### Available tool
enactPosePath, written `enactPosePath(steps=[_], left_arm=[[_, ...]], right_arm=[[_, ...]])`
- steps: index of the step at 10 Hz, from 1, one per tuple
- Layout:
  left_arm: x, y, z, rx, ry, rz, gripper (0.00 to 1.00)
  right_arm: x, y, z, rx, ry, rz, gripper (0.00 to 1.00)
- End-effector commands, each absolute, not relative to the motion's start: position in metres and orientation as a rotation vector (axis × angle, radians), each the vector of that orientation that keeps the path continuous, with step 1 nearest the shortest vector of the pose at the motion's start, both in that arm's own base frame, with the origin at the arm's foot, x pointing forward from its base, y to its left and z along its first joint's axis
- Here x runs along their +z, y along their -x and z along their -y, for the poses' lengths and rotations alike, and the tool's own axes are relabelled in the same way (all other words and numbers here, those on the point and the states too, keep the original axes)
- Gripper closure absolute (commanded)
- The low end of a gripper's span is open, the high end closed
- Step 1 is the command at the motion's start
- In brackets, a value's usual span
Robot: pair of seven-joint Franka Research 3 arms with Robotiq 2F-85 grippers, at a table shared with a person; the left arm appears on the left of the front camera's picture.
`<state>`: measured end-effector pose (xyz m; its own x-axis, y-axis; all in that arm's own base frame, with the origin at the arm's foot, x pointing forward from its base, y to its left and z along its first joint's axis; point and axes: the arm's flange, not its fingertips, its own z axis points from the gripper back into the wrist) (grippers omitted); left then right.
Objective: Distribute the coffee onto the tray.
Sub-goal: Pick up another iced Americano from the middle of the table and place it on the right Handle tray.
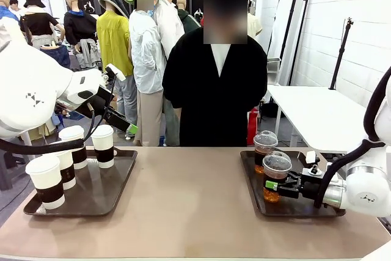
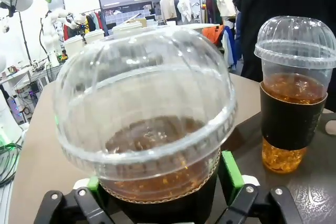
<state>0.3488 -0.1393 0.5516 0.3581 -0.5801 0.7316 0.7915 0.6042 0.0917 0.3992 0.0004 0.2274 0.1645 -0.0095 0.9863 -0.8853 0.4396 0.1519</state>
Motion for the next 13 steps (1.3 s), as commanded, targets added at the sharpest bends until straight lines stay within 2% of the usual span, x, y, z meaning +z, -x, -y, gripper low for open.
enactPosePath(steps=[1, 7, 13], left_arm=[[0.551, -0.349, 0.138, -0.899, 0.304, 0.807, 0.0], [0.551, -0.349, 0.138, -0.899, 0.304, 0.807, 0.0], [0.551, -0.349, 0.138, -0.899, 0.304, 0.807, 0.0]], right_arm=[[0.24, -0.357, -0.011, 0.729, -0.902, 1.253, 0.0], [0.246, -0.328, 0.011, 0.678, -0.848, 1.248, 0.0], [0.254, -0.29, 0.024, 0.686, -0.868, 1.197, 0.0]])
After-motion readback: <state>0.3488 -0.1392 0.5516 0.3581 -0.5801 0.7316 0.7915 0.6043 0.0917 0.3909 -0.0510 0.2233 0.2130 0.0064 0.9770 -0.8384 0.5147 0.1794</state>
